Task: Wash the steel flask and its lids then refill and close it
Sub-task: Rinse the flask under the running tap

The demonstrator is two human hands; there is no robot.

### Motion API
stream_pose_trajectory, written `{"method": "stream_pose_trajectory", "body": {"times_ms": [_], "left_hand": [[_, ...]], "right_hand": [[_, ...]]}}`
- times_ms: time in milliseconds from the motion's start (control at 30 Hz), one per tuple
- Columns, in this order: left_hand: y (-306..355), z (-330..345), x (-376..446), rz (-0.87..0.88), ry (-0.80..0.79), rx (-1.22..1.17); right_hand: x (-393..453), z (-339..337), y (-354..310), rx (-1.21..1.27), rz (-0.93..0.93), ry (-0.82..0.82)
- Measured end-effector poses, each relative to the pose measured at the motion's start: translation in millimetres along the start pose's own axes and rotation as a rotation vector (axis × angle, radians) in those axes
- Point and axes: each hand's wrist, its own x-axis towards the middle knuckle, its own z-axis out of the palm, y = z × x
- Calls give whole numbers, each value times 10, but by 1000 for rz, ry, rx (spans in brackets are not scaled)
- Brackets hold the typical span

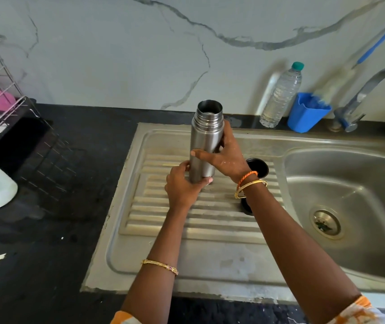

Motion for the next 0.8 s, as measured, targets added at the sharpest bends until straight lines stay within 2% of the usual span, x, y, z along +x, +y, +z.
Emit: {"method": "stream_pose_trajectory", "body": {"times_ms": [267,467,633,733,800], "left_hand": [[98,55,-41,-60,48,56],[130,15,-119,-158,-6,132],[365,-92,-352,-241,51,110],[579,-128,-486,-138,-149,96],[736,-59,-570,5,-259,78]], "right_hand": [[51,-61,-23,-14,50,-76],[-50,-148,-38,-129,203,-137],[-345,-656,-428,-370,372,-334],[-676,-1100,-499,-201,394,-434],[-883,-1342,-403,143,448,-370]]}}
